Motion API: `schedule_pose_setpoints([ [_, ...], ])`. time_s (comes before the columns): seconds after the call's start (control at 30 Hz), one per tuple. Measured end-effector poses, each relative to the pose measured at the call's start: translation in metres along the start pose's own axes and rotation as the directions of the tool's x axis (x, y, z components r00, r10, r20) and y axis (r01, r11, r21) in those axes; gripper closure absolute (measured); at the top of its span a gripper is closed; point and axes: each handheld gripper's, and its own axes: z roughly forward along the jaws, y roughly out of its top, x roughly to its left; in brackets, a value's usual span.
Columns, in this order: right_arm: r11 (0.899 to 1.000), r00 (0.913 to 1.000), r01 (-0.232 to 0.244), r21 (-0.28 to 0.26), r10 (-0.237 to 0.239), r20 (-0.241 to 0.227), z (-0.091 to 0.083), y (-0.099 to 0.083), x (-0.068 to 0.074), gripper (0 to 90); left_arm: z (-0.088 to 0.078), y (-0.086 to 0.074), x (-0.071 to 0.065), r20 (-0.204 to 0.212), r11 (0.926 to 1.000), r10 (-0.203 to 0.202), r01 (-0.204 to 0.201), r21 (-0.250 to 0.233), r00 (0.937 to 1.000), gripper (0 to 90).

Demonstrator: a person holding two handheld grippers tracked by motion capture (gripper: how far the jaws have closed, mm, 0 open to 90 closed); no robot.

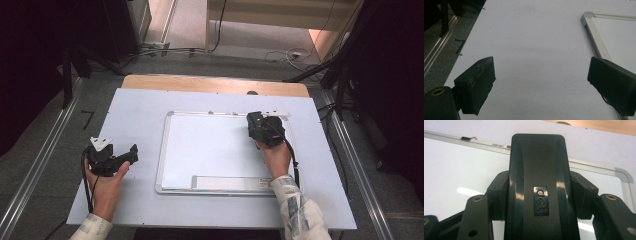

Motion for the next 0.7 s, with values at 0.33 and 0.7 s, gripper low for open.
schedule_pose_setpoints([
  [0.33, 0.999, 0.9977, -0.043, 0.01, 0.042, 0.053, 0.003, -0.004, -0.027, 38.1, 0.0, 0.0, 0.0, 0.0, 1.0, 0.0, 0.0, -0.001, 1.0, 8.0],
  [0.7, 0.995, 0.9888, -0.097, 0.038, 0.092, 0.118, 0.011, -0.009, -0.048, 38.1, 0.0, 0.0, 0.0, -0.001, 1.0, 0.0, 0.0, -0.001, 1.0, 8.0],
])
